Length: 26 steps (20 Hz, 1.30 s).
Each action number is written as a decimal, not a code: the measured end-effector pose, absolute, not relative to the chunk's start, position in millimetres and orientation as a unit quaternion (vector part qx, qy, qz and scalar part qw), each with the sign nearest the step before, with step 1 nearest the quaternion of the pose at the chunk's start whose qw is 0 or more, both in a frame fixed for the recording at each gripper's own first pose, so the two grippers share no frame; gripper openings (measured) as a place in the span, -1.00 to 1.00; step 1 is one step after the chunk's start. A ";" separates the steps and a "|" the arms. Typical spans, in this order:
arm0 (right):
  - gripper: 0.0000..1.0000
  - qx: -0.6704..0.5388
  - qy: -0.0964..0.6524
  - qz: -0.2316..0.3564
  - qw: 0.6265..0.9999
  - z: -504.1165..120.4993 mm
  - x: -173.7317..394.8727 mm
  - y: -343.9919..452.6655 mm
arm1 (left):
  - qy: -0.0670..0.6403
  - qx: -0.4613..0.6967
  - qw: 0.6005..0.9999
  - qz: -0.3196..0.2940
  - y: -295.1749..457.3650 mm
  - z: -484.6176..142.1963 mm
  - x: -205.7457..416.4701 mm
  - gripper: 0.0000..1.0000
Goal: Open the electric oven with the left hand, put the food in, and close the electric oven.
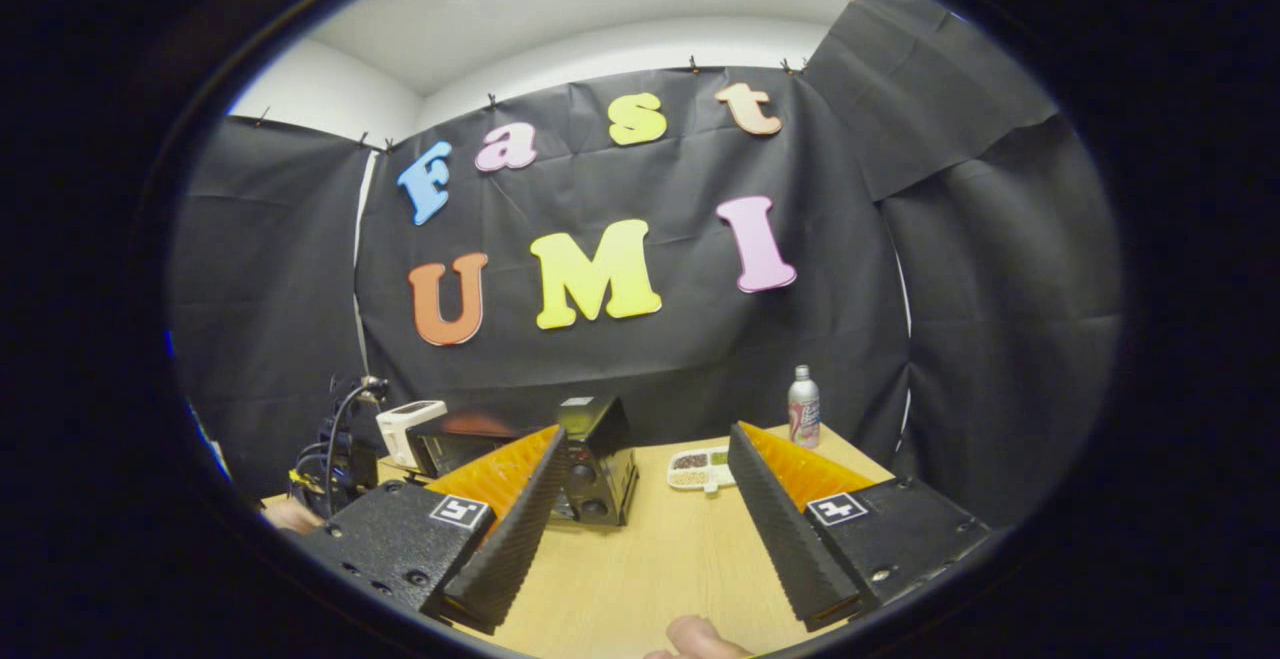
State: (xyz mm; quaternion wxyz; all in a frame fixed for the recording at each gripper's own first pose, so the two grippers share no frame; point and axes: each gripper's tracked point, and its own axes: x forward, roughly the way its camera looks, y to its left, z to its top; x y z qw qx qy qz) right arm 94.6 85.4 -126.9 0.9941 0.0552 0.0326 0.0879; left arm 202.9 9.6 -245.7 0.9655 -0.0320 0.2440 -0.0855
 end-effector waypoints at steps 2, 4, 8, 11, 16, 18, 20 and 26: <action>1.00 0.052 0.029 0.082 0.995 -124.0 90.1 79.5 | 0.235 -0.039 0.967 -0.089 8.3 -240.0 215.4 0.82; 0.90 0.050 0.026 0.078 0.995 -119.6 83.5 75.0 | 0.223 -0.046 0.970 -0.087 10.4 -232.8 227.8 0.82; 0.92 0.063 0.016 0.074 0.995 -105.1 66.3 66.4 | 0.176 -0.055 0.980 -0.072 16.1 -212.8 252.6 0.86; 0.92 0.057 0.008 0.075 0.996 -98.8 52.2 64.4 | 0.158 -0.066 0.983 -0.071 15.2 -198.1 227.4 0.82; 0.90 0.062 0.017 0.081 0.995 -93.0 22.7 64.8 | 0.103 -0.074 0.990 -0.059 28.4 -153.0 163.0 0.84; 0.92 0.053 0.014 0.076 0.996 -87.4 11.6 62.4 | 0.088 -0.067 0.992 -0.056 30.0 -131.3 136.6 0.86; 0.92 0.039 0.005 0.066 0.997 -78.1 4.7 58.4 | 0.075 -0.053 0.995 -0.049 33.5 -110.8 112.5 0.89; 0.92 0.036 -0.005 0.066 0.997 -61.6 -0.3 63.1 | 0.038 -0.040 0.998 -0.013 48.3 -64.7 44.3 0.89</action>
